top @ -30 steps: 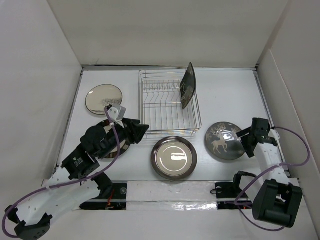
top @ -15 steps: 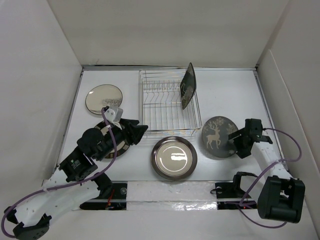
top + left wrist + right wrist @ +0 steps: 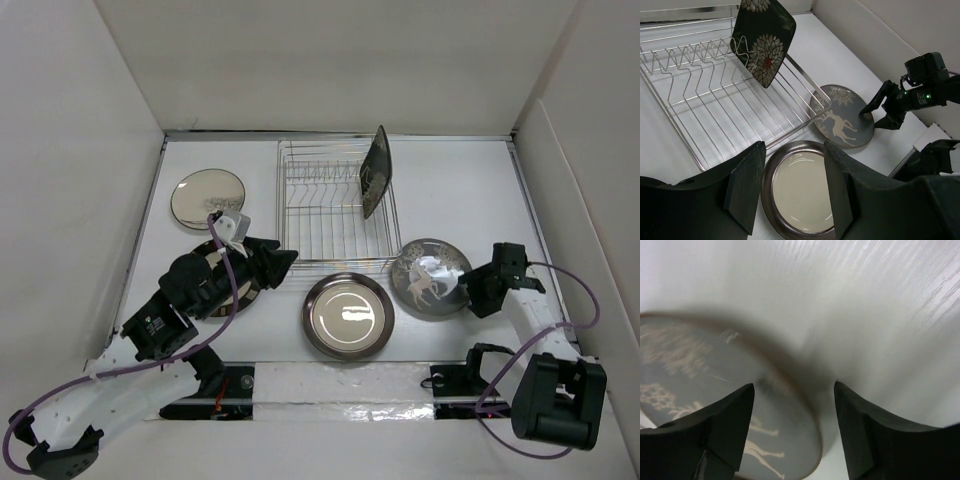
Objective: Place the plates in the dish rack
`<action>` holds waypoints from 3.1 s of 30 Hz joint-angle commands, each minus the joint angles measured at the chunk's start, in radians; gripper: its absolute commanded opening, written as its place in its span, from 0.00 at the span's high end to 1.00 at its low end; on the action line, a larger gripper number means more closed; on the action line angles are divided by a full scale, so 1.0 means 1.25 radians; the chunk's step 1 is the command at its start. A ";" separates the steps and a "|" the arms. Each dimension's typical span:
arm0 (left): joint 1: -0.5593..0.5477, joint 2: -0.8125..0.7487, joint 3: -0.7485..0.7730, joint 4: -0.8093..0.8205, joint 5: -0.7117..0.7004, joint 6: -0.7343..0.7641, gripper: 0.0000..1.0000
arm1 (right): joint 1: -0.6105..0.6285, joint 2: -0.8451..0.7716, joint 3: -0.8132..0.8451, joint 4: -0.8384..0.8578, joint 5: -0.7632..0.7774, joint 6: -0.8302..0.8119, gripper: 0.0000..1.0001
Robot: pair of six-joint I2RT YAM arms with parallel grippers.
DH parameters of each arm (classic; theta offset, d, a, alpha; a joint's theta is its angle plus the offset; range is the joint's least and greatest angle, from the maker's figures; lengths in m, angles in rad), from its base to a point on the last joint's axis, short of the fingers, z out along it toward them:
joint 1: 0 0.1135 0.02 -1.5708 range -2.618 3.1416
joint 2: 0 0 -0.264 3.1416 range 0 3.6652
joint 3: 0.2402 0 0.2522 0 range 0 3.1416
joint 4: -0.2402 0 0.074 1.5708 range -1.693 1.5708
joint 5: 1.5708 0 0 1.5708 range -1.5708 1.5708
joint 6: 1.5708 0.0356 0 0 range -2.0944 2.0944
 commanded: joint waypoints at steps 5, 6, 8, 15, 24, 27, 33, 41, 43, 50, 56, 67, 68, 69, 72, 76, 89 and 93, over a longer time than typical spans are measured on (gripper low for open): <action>-0.003 -0.001 0.002 0.026 -0.007 0.007 0.53 | -0.004 0.082 0.016 0.045 -0.024 -0.038 0.49; -0.003 -0.001 0.002 0.026 -0.007 0.007 0.53 | -0.004 0.090 0.020 0.051 -0.019 -0.038 0.52; -0.003 -0.001 0.002 0.026 -0.010 0.007 0.53 | -0.004 0.108 0.022 0.066 -0.001 -0.035 0.58; -0.003 -0.001 0.002 0.027 -0.007 0.007 0.53 | -0.051 0.160 0.043 0.121 0.108 -0.051 0.65; -0.003 0.019 0.001 0.026 -0.007 0.007 0.53 | -0.117 0.301 0.085 0.322 -0.019 -0.125 0.62; -0.003 0.031 0.001 0.026 -0.010 0.007 0.53 | -0.117 0.289 0.068 0.336 -0.055 -0.122 0.49; 0.011 0.047 0.001 0.031 0.005 0.006 0.53 | -0.135 0.236 -0.029 0.398 -0.160 -0.059 0.42; 0.026 0.063 -0.001 0.032 0.014 0.006 0.53 | -0.172 0.283 -0.081 0.511 -0.221 -0.010 0.85; 0.035 0.070 0.001 0.033 0.016 0.006 0.53 | -0.188 0.281 -0.113 0.554 -0.221 0.008 0.98; 0.035 0.106 0.004 0.027 0.009 0.005 0.54 | -0.197 0.069 -0.233 0.687 -0.183 0.057 1.00; 0.035 0.124 0.008 0.027 -0.017 0.006 0.55 | -0.204 -0.163 -0.164 0.632 -0.148 -0.023 1.00; 0.035 0.145 0.009 0.027 -0.076 0.004 0.56 | -0.204 -0.259 0.090 0.570 -0.180 -0.163 1.00; 0.035 0.149 0.010 0.027 -0.084 0.005 0.56 | -0.204 -0.260 0.115 0.563 -0.185 -0.182 1.00; 0.035 0.149 0.012 0.026 -0.091 0.005 0.57 | -0.194 -0.257 0.145 0.552 -0.192 -0.192 1.00; 0.035 0.146 0.012 0.026 -0.109 0.004 0.57 | -0.131 -0.223 0.263 0.520 -0.169 -0.218 1.00; 0.035 0.139 0.008 0.028 -0.118 0.001 0.57 | 0.022 -0.162 0.382 0.530 -0.113 -0.249 1.00; 0.035 0.123 0.012 0.023 -0.121 0.000 0.57 | 0.485 0.310 1.015 0.286 0.259 -0.476 1.00; 0.035 0.118 0.010 0.020 -0.123 -0.003 0.57 | 0.552 0.457 1.188 0.211 0.418 -0.533 1.00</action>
